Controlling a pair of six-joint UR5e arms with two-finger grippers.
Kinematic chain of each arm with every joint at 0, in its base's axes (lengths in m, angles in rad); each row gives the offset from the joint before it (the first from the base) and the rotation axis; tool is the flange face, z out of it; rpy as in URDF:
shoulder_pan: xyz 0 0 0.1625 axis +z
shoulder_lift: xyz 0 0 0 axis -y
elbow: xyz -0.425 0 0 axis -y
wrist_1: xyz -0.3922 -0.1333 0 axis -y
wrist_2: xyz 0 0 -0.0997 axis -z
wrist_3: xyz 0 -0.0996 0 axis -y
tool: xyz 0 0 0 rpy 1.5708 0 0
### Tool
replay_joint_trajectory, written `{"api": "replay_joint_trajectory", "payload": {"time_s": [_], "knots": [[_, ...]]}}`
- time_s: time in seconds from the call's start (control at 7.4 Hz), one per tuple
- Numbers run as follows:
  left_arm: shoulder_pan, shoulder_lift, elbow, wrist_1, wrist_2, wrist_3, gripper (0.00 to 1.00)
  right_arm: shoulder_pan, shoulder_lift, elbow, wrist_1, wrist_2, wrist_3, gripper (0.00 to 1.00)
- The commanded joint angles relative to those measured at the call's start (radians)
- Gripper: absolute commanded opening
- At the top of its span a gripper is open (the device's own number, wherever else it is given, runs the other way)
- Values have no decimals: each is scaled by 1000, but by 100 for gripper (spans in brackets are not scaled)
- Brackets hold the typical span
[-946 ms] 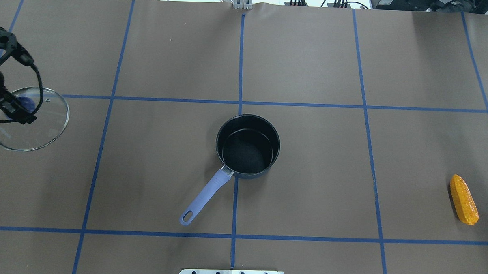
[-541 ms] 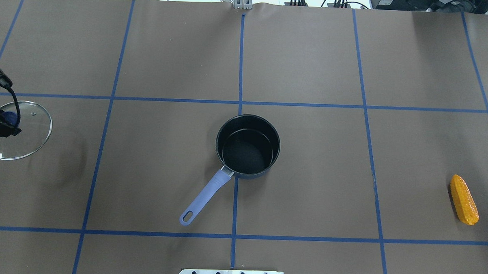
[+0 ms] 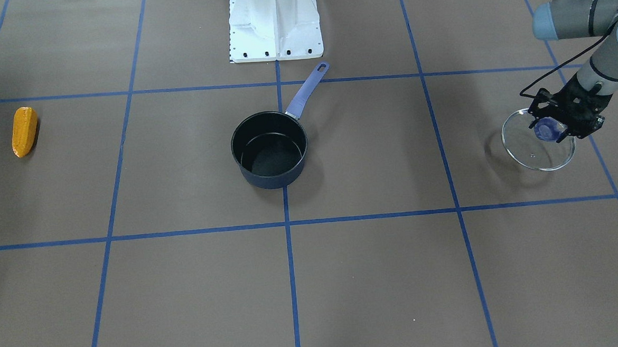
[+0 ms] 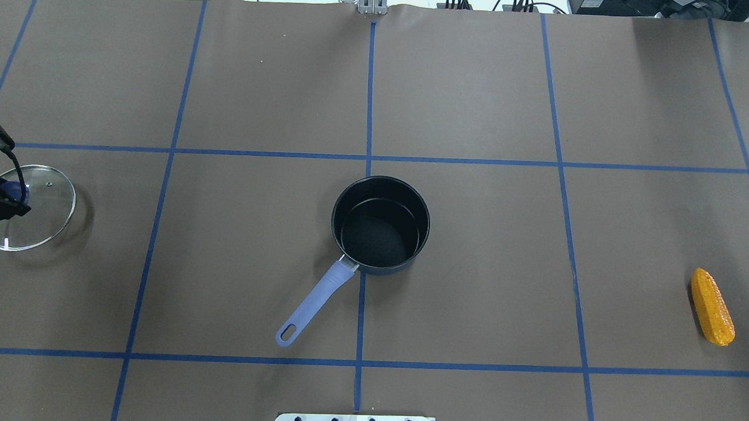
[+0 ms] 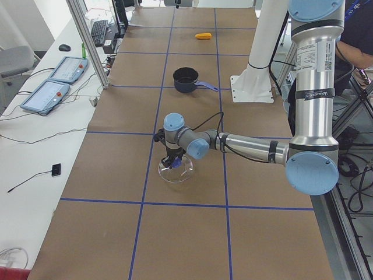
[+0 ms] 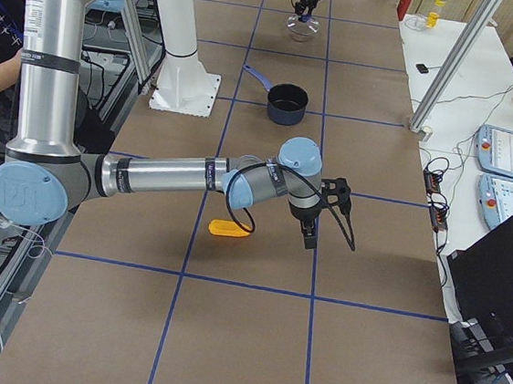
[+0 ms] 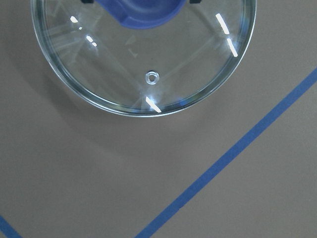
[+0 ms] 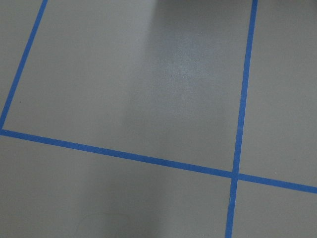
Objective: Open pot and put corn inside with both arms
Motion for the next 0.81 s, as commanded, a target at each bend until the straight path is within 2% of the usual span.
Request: {"api": "replay_joint_trajectory", "payload": {"time_s": [0.0,0.14,0.27,0.68], "knots": [[3,-10,42,-51,0,0,43,-5,0,0,0,0,1,100],[3,-12,42,-53,0,0,66,-7,0,0,0,0,1,100],[3,-12,42,-62,1,0,97,-7,0,0,0,0,1,100],[-19,-13,31,-58,-2,-70,98,-10,2,0,0,0,1,100]]}}
